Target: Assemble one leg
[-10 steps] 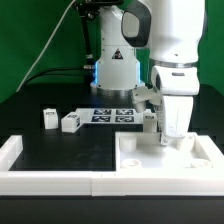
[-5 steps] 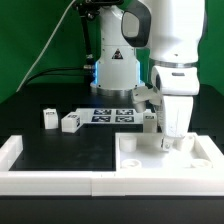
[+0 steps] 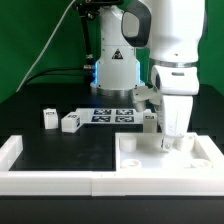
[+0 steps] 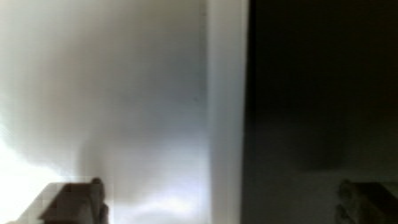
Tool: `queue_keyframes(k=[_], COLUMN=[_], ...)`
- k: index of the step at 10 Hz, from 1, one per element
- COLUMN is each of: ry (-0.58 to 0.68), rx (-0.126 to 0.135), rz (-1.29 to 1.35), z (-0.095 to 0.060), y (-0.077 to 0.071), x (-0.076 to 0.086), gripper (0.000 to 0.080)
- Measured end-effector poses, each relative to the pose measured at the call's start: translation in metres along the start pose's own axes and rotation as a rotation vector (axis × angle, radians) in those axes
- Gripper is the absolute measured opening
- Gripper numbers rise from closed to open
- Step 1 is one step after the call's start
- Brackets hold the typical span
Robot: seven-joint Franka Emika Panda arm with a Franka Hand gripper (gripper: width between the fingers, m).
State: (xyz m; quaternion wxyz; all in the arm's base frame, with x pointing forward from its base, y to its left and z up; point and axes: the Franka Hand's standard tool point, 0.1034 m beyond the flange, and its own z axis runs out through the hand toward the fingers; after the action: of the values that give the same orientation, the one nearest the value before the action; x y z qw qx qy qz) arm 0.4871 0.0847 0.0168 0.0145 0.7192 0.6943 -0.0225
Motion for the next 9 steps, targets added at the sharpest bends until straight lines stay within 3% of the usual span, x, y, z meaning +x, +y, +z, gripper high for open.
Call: queue_keyframes(k=[3,4,9], ry=[-0.017,-0.031,-0.027], rx=[-0.011,-0.003,0.002], rz=[0.155,0.201,0.369], z=[-0.027,-0.032,-0.030], y=[-0.029,-0.038,-0.039], x=[0.003,0.010,0.013], gripper=[0.0649,0.0649,0.0649])
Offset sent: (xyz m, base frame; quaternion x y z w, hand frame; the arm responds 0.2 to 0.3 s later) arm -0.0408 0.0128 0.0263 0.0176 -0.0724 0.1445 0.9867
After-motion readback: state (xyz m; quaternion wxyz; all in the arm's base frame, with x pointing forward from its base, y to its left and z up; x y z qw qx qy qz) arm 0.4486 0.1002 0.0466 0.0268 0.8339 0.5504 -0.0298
